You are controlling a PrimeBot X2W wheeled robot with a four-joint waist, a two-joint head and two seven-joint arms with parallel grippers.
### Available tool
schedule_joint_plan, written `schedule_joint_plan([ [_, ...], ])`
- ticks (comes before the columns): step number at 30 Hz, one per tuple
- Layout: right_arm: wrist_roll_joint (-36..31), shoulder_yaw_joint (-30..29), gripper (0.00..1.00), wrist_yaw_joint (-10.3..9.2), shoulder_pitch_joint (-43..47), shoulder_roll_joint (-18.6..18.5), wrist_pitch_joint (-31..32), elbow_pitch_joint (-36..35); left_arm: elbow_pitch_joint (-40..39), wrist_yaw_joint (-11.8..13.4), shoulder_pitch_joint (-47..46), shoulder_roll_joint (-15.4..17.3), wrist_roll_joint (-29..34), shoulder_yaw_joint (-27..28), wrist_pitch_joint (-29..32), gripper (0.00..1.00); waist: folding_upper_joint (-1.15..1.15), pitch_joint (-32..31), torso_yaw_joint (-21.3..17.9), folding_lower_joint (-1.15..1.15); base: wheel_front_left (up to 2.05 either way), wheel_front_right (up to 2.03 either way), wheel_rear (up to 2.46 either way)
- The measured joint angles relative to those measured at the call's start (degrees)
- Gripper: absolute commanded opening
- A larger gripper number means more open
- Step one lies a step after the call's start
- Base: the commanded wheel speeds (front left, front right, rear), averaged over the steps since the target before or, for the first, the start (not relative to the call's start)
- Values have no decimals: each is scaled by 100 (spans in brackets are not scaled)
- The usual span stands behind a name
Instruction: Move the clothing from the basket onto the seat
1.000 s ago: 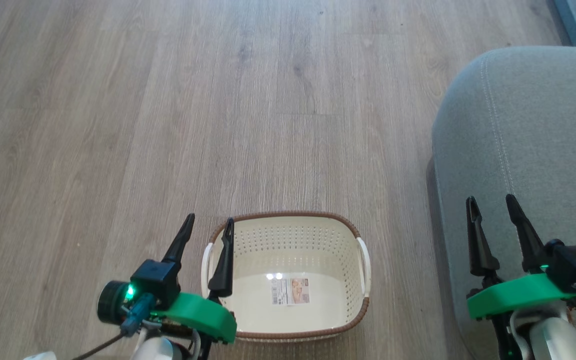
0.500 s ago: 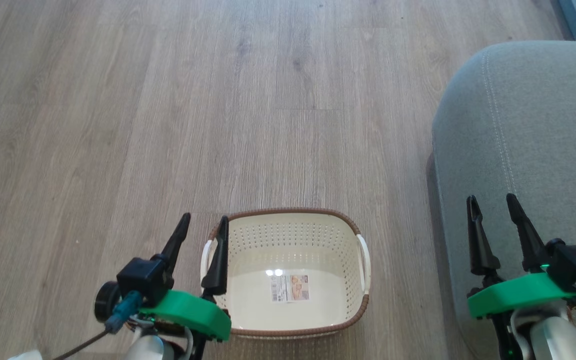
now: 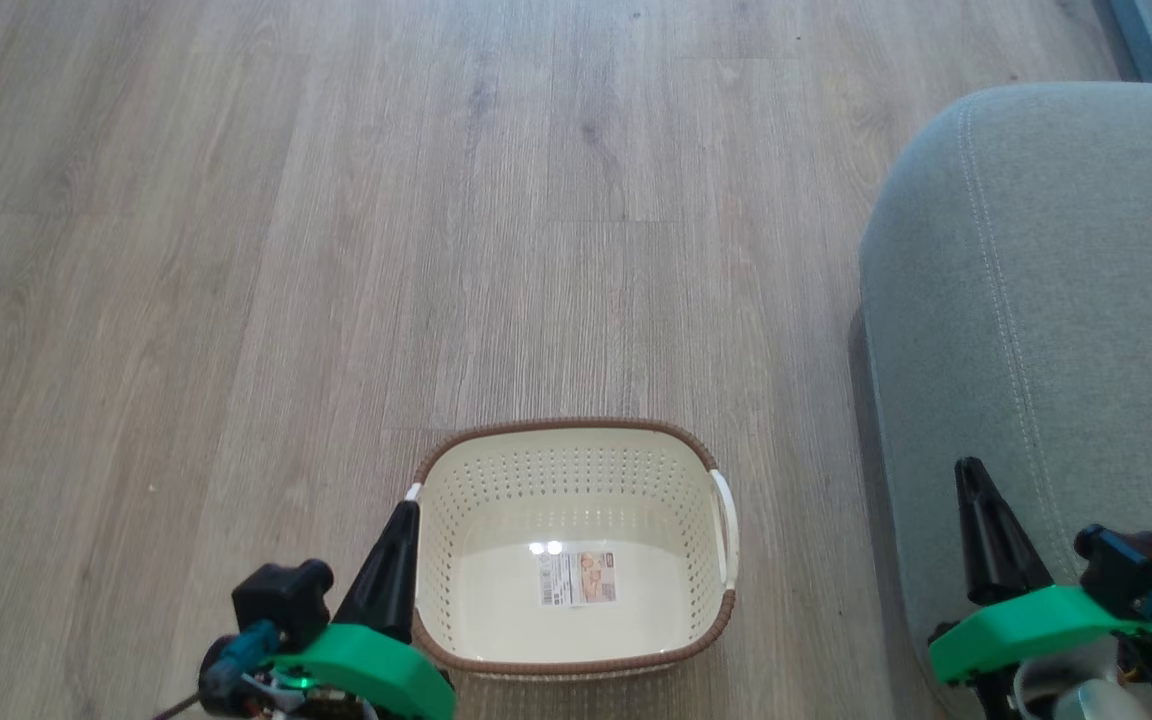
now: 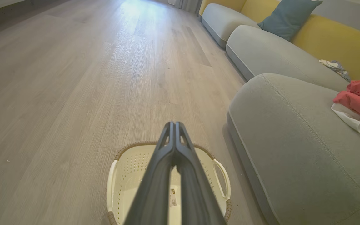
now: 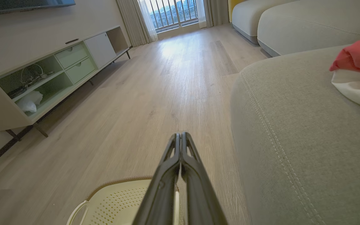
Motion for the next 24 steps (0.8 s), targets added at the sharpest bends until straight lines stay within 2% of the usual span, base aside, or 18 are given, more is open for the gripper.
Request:
schedule_joint_plan([
  [24, 1470, -122, 0, 0, -24, 36, 364, 25, 87, -244, -41, 35, -1516, 288, 312, 0, 0, -63, -84, 0, 0, 0, 0],
])
